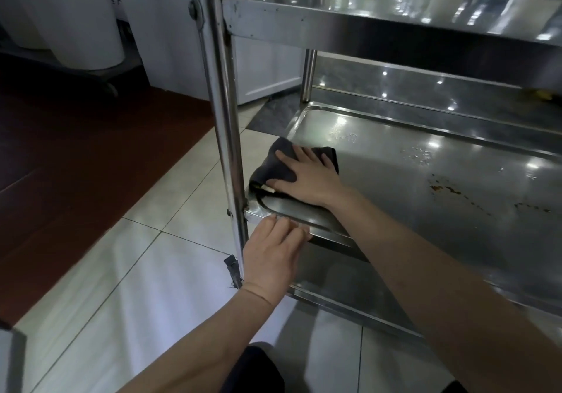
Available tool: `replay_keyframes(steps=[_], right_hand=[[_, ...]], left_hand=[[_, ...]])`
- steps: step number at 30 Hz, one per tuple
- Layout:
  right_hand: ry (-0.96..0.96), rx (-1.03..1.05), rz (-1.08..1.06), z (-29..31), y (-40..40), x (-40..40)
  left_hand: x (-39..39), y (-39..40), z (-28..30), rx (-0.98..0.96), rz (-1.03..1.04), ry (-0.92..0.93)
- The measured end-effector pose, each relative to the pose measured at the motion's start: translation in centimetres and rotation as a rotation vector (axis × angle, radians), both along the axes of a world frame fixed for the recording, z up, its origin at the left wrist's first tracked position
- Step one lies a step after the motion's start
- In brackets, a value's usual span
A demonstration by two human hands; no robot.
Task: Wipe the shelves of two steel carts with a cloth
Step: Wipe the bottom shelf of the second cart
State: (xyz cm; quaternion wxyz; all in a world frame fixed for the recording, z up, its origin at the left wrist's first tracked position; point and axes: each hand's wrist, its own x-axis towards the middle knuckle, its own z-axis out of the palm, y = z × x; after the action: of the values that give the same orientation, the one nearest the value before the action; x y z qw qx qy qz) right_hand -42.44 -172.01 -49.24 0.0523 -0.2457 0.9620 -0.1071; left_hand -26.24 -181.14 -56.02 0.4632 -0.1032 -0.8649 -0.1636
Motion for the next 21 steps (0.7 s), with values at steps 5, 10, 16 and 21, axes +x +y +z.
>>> replay_keyframes(steps=[5, 10, 16, 21], right_hand=[[0.002, 0.036, 0.038, -0.1, 2.9, 4.1], [-0.02, 0.019, -0.066, -0.1, 10.0, 6.7], [-0.044, 0.041, -0.12, 0.2, 11.5, 7.2], [-0.033, 0.023, -0.126, 0.1, 6.3, 5.8]], left_hand=[[0.0, 0.2, -0.6, 0.014, 0.028, 0.011], [0.1, 0.4, -0.7, 0.041, 0.034, 0.019], [0.4, 0.9, -0.7, 0.044, -0.013, -0.023], [0.4, 0.9, -0.5, 0.075, -0.007, -0.067]])
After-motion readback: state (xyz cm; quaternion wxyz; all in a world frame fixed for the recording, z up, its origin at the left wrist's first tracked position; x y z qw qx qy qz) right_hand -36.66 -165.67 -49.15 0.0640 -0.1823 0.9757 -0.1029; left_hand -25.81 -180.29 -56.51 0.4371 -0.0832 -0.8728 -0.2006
